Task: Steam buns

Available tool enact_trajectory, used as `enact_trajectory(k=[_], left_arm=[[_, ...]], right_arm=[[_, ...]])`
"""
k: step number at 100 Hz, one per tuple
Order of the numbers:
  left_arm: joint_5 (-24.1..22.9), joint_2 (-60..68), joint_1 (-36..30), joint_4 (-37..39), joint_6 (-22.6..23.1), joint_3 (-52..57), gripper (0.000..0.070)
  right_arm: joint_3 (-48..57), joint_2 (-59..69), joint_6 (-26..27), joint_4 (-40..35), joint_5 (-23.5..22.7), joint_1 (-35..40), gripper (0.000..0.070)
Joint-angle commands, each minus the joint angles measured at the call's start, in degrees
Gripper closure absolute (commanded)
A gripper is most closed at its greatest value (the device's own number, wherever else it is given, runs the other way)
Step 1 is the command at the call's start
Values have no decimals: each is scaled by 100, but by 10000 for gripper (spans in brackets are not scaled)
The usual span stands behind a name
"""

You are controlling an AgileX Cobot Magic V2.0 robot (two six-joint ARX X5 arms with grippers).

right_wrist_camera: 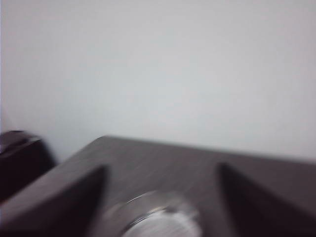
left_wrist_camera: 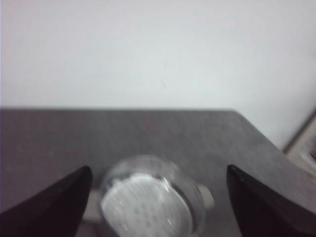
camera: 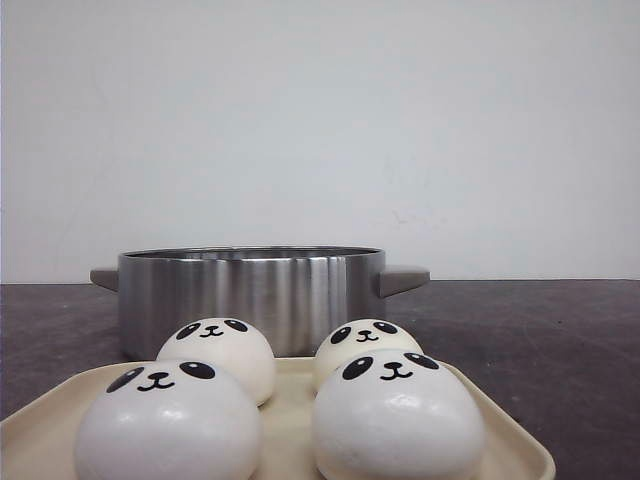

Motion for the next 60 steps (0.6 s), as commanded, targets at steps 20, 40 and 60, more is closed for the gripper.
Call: enact_trajectory(k=[20,40,60], left_arm=[[9,-109,-811,-317,116,-4,155],[-238,-162,-1051,-568,114,-236,155],[-356,-175,-1281,-459,44,-627,155]], right_arm=[[68,439,59,-1233,1093,999,0],[68,981,111,-2549,3064,2767,0],[68,2164,927,-2564,3866,4492,0]])
